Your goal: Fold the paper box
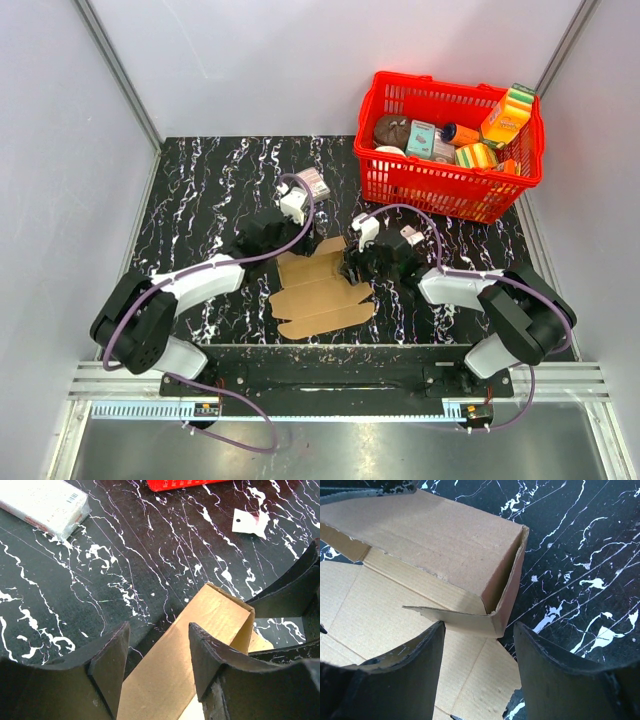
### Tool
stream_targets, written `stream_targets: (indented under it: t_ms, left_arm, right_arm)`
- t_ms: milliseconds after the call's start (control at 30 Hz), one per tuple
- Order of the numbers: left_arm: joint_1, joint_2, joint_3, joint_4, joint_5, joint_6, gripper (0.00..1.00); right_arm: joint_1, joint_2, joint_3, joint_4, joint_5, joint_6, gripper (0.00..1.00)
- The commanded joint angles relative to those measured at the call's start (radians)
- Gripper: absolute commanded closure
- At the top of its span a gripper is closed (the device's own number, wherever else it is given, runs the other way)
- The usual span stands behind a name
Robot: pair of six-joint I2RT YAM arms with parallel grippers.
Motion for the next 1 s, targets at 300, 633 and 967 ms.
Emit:
stream_targets:
  t_ms: [300,633,967]
  left_arm:
    - [0.023,0.068,0.031,0.064,0.095,0.016,0.46]
    - [0.023,0.096,0.035,0.07,0.132,0.016,0.48]
    - [0.027,0.099,0.055,0.047,0.135,0.029,0.47]
  right_arm:
    - [0.006,0.069,0.012,0.141,-0.011,-0.062,0.36]
    - [0.005,0.106,0.016,0.196,-0.03,-0.062,0.39]
    - [0.003,0.141,0.029,0.222,-0.043,-0.065,0.4]
